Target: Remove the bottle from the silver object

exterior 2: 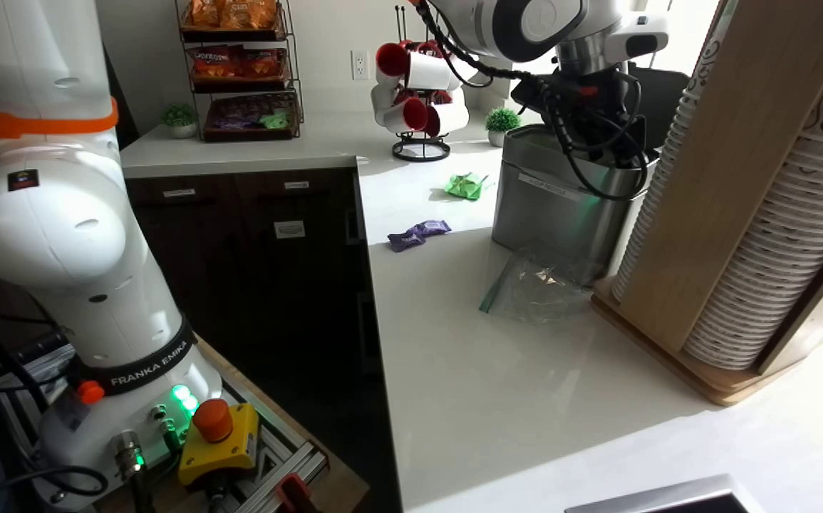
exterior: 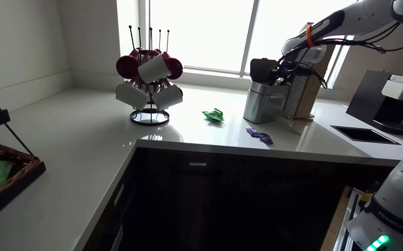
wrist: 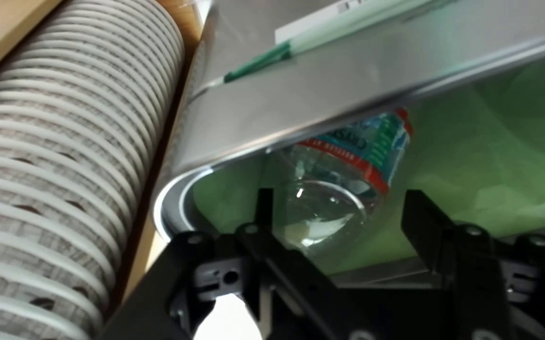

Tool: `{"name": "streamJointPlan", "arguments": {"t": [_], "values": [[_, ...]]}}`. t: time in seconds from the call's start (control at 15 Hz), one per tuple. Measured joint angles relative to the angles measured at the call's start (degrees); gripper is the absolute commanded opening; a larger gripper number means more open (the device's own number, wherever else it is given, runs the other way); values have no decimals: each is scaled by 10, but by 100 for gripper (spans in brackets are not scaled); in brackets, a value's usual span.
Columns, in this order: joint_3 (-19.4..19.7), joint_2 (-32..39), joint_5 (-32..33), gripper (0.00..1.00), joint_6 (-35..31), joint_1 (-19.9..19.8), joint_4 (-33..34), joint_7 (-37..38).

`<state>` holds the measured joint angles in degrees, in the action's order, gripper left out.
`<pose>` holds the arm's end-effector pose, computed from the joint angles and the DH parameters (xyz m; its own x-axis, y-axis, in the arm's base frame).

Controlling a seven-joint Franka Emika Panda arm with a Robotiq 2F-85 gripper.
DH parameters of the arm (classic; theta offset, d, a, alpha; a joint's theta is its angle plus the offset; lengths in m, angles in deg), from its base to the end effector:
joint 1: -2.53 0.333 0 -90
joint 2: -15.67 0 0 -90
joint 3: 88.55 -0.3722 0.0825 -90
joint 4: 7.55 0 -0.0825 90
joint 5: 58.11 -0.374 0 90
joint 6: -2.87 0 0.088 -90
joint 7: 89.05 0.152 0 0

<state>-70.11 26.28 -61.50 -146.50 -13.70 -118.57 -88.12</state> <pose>0.5482 -0.3652 0.4701 0.7034 -0.5291 0.4746 -0.6010 -0.7992 -0.0001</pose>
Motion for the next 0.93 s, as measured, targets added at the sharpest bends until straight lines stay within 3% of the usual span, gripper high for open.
{"name": "streamJointPlan", "arguments": {"t": [0.4,0.93], "values": [[0,0,1,3,0,-3,1,0],[-9,-3,1,0,0,-2,2,0]]}}
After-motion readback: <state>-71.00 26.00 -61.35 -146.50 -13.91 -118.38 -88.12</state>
